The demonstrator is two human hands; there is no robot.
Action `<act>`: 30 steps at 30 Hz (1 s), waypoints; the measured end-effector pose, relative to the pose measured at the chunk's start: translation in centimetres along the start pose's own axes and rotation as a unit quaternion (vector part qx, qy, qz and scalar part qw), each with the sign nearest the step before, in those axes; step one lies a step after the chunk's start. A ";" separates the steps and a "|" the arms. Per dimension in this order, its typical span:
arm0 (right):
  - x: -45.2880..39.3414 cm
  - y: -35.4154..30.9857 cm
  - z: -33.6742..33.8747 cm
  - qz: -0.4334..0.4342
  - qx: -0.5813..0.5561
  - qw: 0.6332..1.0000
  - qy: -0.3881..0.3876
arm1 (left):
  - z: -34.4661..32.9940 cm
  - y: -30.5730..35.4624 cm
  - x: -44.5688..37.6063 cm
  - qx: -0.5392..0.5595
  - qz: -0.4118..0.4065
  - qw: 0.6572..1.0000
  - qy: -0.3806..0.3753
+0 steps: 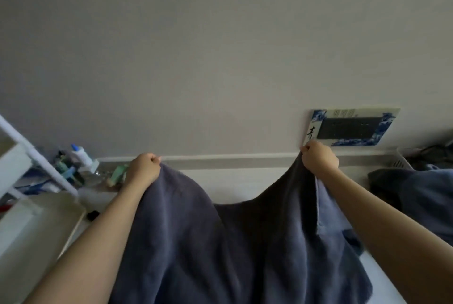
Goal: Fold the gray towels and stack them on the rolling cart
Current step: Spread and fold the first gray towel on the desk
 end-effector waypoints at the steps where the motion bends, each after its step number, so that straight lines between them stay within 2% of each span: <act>1: -0.8 0.6 -1.6 -0.010 0.006 1.000 -0.002 | -1.7 -0.5 -0.4 -0.005 0.009 1.000 0.008; 5: -2.5 2.2 -5.7 -0.019 0.046 0.999 0.003 | -6.2 -1.7 -1.1 -0.032 0.021 0.999 0.034; 10: -2.7 2.1 -8.8 -0.018 0.074 0.997 -0.009 | -8.7 -1.8 -1.4 -0.058 0.010 0.995 0.078; 14: -0.9 0.6 -10.6 0.052 0.130 0.990 0.029 | -10.4 -0.9 0.2 -0.047 -0.042 0.991 0.115; 16: 1.1 -0.5 -12.3 0.142 0.126 0.981 0.033 | -12.4 -0.2 2.5 -0.060 -0.138 0.984 0.094; 17: 2.3 -1.2 -13.7 0.202 0.108 0.973 0.015 | -13.7 0.0 3.9 -0.070 -0.190 0.977 0.059; 18: 3.5 -1.4 -15.5 0.253 0.084 0.964 -0.009 | -15.3 0.0 5.2 -0.081 -0.223 0.971 0.003; 19: 4.7 -1.5 -17.3 0.287 0.063 0.955 -0.049 | -16.6 -0.1 6.3 -0.096 -0.222 0.968 -0.062; 21: 6.4 -0.1 -20.4 0.257 0.064 0.951 -0.158 | -19.2 -2.1 7.2 -0.136 -0.138 0.965 -0.179; 22: 6.6 1.3 -21.3 0.223 0.072 0.953 -0.190 | -20.0 -3.4 7.3 -0.163 -0.100 0.959 -0.209; 25: 6.1 4.9 -22.0 0.181 0.141 0.960 -0.161 | -20.5 -7.0 7.5 -0.235 -0.096 0.950 -0.180; 30: 3.2 5.5 -21.7 0.128 0.151 0.969 -0.151 | -21.2 -7.0 7.1 -0.219 -0.113 0.961 -0.127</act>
Point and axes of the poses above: each hand's wrist, its own x-axis away from the middle knuckle, its own z-axis out of the back of the hand, y = z × x, the point moved 2 cm from there along -x, towards the middle knuckle, and after that the axes turned 2 degrees about -y, right-handed, at the moved point
